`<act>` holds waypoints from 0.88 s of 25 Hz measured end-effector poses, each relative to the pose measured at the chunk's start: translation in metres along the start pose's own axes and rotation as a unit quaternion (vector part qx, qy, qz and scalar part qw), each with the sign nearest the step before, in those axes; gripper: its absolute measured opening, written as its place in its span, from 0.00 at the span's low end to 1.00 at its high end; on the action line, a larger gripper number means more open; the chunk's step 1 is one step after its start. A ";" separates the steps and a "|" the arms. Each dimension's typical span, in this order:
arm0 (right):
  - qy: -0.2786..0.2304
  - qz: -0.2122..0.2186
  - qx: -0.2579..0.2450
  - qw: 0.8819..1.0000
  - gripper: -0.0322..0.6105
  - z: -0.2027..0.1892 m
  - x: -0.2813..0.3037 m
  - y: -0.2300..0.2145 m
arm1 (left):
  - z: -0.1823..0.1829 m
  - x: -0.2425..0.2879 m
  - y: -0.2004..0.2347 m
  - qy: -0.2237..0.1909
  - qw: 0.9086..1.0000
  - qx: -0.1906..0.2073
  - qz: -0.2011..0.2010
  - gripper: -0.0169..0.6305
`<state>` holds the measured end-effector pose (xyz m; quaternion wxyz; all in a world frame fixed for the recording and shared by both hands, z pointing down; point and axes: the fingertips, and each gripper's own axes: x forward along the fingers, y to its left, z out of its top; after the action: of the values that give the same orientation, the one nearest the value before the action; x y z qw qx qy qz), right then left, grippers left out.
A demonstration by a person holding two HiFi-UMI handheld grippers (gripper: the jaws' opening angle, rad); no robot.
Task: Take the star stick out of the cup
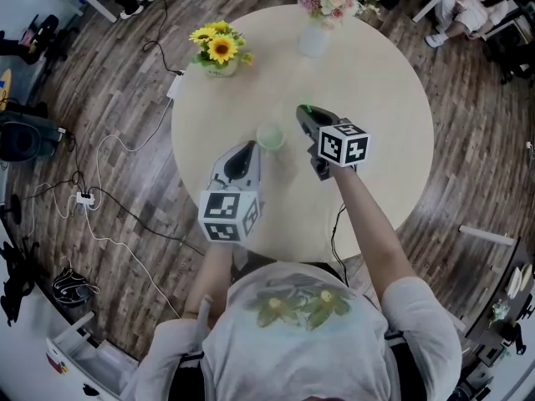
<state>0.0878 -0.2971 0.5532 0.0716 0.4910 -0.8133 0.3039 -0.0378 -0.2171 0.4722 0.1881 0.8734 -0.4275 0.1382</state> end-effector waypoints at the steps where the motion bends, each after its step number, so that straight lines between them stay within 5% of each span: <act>1: 0.000 0.001 -0.001 1.000 0.10 0.001 0.000 0.001 | 0.001 -0.001 0.000 0.000 1.000 0.000 0.001 0.03; 22: -0.009 0.009 -0.049 0.999 0.10 0.012 -0.011 0.026 | 0.007 -0.013 0.000 -0.013 1.000 0.000 0.006 0.03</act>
<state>0.0735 -0.2866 0.5276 0.0857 0.4822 -0.8322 0.2600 -0.0450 -0.2116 0.4607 0.1820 0.8724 -0.4350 0.1283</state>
